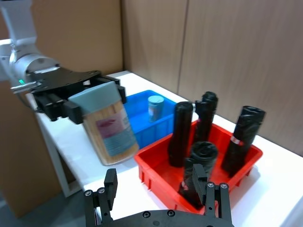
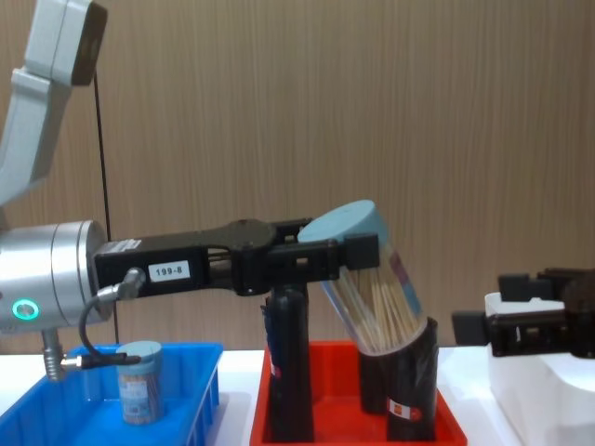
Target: Pick the cotton swabs from the blue box and place them into the white box.
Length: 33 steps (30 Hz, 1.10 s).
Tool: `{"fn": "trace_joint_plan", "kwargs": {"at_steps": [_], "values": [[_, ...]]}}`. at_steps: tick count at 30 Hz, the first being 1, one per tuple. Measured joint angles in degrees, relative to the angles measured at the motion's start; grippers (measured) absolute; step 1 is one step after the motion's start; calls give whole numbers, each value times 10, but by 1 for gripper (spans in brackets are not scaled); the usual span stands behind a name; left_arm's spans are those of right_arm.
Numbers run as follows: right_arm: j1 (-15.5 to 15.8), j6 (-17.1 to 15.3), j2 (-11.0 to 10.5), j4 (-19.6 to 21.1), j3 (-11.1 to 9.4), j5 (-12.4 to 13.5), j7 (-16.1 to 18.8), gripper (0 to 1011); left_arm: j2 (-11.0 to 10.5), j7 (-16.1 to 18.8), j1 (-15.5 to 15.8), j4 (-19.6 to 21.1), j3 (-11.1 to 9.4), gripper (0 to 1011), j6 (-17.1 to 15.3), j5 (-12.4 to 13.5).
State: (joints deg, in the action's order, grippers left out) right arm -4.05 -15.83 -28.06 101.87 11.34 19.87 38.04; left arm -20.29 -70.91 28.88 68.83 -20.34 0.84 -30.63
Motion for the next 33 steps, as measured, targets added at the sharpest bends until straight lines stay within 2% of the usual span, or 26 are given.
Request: {"fn": "trace_joint_plan", "kwargs": {"at_steps": [7, 17, 33], "values": [[-19, -12, 5, -5, 12, -19, 32, 1002, 0, 0, 0, 0, 0, 669, 0, 0], [-43, -20, 17, -12, 29, -46, 60, 1002, 0, 0, 0, 0, 0, 669, 0, 0], [-69, -19, 30, -19, 50, -99, 64, 1002, 0, 0, 0, 0, 0, 669, 0, 0]]}}
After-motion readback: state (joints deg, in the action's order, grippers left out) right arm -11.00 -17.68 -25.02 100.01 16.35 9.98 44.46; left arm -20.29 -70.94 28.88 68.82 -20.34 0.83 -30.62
